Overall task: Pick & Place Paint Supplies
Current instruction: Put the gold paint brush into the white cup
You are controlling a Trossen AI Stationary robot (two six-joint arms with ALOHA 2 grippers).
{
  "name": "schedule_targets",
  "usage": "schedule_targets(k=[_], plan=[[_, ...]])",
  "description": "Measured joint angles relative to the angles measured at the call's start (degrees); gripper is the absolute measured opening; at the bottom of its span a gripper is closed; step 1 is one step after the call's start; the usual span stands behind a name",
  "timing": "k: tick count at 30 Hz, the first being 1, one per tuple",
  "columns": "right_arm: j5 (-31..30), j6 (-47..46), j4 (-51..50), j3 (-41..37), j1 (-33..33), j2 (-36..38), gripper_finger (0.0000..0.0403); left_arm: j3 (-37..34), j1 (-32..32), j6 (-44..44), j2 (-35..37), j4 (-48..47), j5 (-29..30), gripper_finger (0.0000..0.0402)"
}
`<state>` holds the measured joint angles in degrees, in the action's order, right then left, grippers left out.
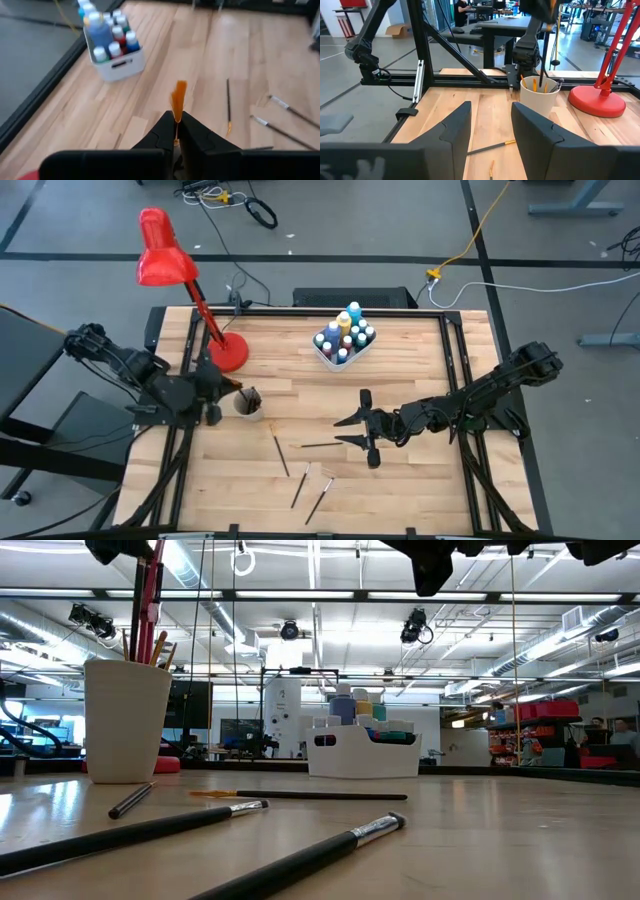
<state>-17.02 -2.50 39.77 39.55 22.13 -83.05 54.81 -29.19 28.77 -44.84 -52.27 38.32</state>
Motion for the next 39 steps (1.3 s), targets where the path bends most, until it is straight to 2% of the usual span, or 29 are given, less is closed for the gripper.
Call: schedule_targets(k=[11,17,31,35,39], plan=[[-0.02,0.0,-0.44,-0.02,0.0,0.0,0.0146,-2.39,0.02,9.05,-11.11,-0.94,-0.65,0.0029],[0.0,0.0,-0.8,-0.02,0.0,0.0,0.0146,-5.46,0.02,20.16,-15.66,-1.2,-0.55,0.0038],[0.0,0.0,-0.53,-0.02,0.0,-0.38,0.0146,-6.03,0.02,17.01,-17.03,-0.88,-0.46,0.01],[0.0,-0.02,0.08,-0.02,-0.02,-2.36,0.0146,-3.94,0.02,13.5,-17.04,-0.76,-0.04,0.0104],[-0.02,0.0,3.14,-0.02,-0.07,-5.9,0.0146,0.03,0.02,10.63,-17.03,-0.68,3.11,0.0105]])
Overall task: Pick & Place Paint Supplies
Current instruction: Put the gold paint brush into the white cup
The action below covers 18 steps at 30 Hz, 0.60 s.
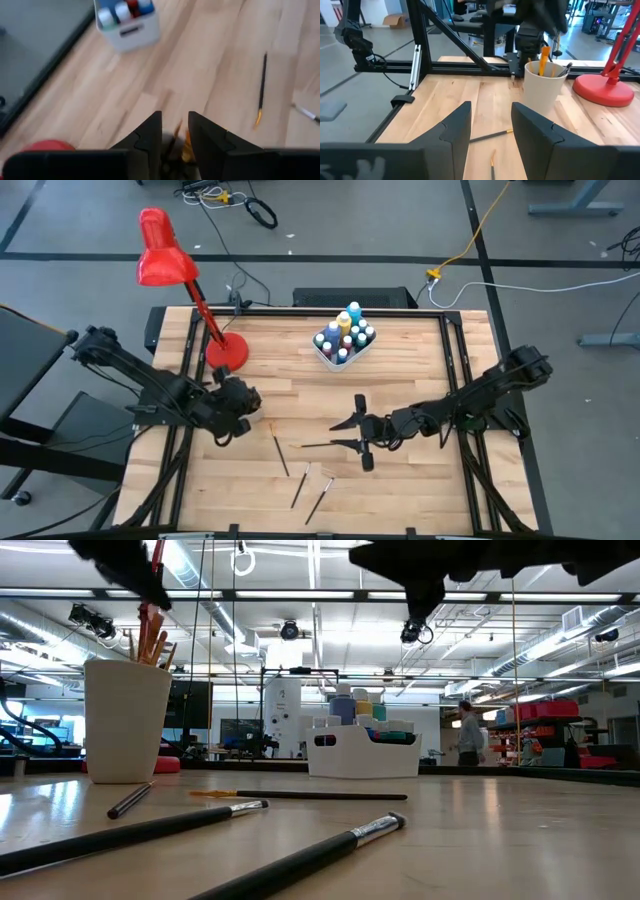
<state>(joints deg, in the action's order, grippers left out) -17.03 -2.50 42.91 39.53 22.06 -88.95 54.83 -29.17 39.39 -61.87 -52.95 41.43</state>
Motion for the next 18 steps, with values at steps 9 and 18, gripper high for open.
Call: schedule_targets(k=[9,18], plan=[[4.85,0.0,8.76,3.44,-0.74,-10.78,0.0158,6.84,0.0,-8.87,0.02,7.51,1.29,0.0105],[6.08,-1.76,-10.41,19.32,-4.74,-20.31,0.022,6.84,-0.02,-16.14,-0.16,13.71,0.88,0.0105]])
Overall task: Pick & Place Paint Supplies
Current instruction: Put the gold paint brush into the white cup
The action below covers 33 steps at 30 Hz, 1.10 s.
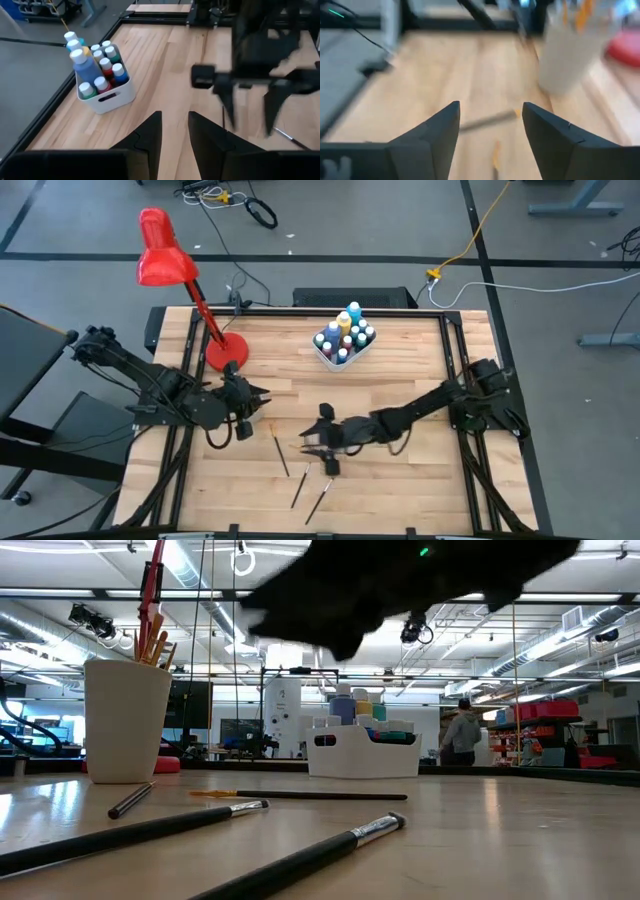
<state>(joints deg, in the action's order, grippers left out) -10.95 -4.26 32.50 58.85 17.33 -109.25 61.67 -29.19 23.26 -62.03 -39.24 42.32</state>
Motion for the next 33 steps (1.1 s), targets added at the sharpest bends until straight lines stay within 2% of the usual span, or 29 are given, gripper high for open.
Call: schedule_targets(k=[4,7,10,14,25,29,33], plan=[[-0.11,-4.74,-12.51,6.94,-2.23,-4.34,0.0222,0.0,0.02,-0.05,-0.01,-0.1,-0.14,0.0105],[1.71,-4.47,-16.33,10.72,-3.09,-8.21,0.0214,0.0,0.0,-0.12,-0.01,-0.29,-0.16,0.0105],[3.37,-3.44,-16.44,13.36,-3.09,-11.77,0.0206,0.0,0.02,-0.12,-0.01,-0.35,-0.16,0.0105],[2.42,-2.76,-18.9,15.37,-3.07,-14.91,0.0199,0.0,0.0,-0.1,0.01,-0.31,-0.51,0.0105],[1.33,-0.77,-21.15,15.74,-3.24,-17.7,0.0193,0.0,0.01,-0.12,0.01,-0.31,-1.46,0.0105],[1.47,0.2,-22.19,15.82,-3.24,-17.7,0.0164,0.0,0.0,-0.08,0.01,-0.32,-1.48,0.0105],[2.57,0.39,-21.78,15.74,-3.21,-17.73,0.0102,0.0,0.0,-0.01,0.01,-0.32,-1.48,0.0105]])
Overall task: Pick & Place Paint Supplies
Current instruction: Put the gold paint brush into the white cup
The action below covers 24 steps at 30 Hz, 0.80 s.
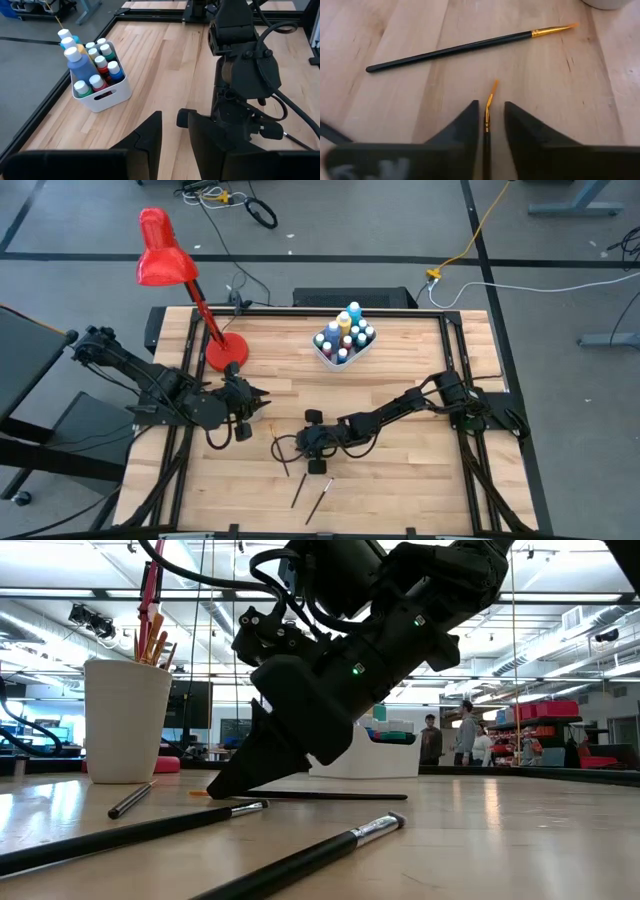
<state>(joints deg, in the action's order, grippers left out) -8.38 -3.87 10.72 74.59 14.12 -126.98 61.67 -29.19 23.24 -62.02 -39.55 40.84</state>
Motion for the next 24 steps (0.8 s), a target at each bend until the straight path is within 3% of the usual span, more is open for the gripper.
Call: schedule_targets(k=[4,6,13,21,24], plan=[[0.04,0.04,-1.2,0.01,-0.19,0.0,0.0028,0.0,0.02,0.02,0.0,0.0,0.0,0.0105],[0.03,0.03,-1.38,-0.03,-0.19,0.26,0.001,-0.01,0.02,0.04,0.0,0.0,0.0,0.0105],[0.41,-0.01,-6.69,-0.52,0.16,4.19,0.0016,-0.02,0.0,0.02,0.0,0.05,0.0,0.0105],[0.31,2.56,-16.29,-0.42,1.52,16.07,0.0008,-0.07,0.0,0.04,0.02,0.77,0.02,0.0105],[-2.93,3.6,-18.1,-0.36,2.6,21.08,0.0004,-0.07,0.0,0.0,0.02,1.19,0.02,0.0105]])
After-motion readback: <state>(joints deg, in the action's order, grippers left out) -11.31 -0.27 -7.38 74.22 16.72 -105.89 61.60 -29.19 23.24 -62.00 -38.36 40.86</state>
